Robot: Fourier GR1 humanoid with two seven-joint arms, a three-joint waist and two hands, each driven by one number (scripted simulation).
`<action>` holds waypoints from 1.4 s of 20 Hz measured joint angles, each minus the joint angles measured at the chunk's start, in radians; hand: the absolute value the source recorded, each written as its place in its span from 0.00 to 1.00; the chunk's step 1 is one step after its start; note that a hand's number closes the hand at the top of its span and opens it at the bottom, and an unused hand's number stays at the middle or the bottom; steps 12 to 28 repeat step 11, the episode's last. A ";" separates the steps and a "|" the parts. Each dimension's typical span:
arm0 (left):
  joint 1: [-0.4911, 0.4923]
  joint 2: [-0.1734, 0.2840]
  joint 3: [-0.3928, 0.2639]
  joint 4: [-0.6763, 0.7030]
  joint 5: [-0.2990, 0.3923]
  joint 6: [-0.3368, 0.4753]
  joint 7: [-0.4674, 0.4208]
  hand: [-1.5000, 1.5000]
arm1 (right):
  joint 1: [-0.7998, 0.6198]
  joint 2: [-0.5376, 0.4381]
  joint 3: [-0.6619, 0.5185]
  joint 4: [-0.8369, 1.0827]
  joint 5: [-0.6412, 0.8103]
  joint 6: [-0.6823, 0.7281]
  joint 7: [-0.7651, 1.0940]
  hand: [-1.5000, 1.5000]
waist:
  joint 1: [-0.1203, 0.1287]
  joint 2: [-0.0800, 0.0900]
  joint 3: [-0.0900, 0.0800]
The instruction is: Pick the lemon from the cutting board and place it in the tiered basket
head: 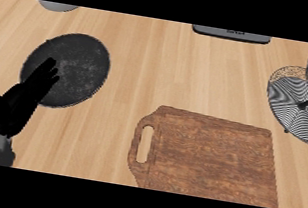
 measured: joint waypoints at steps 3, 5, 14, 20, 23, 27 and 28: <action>0.001 -0.001 0.000 0.007 -0.003 -0.004 -0.006 0.50 | 0.030 -0.092 -0.047 0.084 -0.030 0.053 -0.032 0.00 | 0.001 0.001 0.001; -0.010 -0.001 0.000 0.011 -0.001 -0.006 -0.001 0.50 | 0.059 -0.151 -0.076 0.140 -0.045 0.094 -0.062 0.00 | 0.000 0.002 0.001; -0.011 -0.005 0.001 0.013 -0.004 -0.004 -0.003 0.50 | 0.147 -0.293 -0.133 0.278 -0.073 0.210 -0.134 0.00 | 0.002 0.004 0.003; -0.011 -0.005 0.001 0.013 -0.004 -0.004 -0.003 0.50 | 0.147 -0.293 -0.133 0.278 -0.073 0.210 -0.134 0.00 | 0.002 0.004 0.003; -0.011 -0.005 0.001 0.013 -0.004 -0.004 -0.003 0.50 | 0.147 -0.293 -0.133 0.278 -0.073 0.210 -0.134 0.00 | 0.002 0.004 0.003; -0.011 -0.005 0.001 0.013 -0.004 -0.004 -0.003 0.50 | 0.147 -0.293 -0.133 0.278 -0.073 0.210 -0.134 0.00 | 0.002 0.004 0.003; -0.011 -0.005 0.001 0.013 -0.004 -0.004 -0.003 0.50 | 0.147 -0.293 -0.133 0.278 -0.073 0.210 -0.134 0.00 | 0.002 0.004 0.003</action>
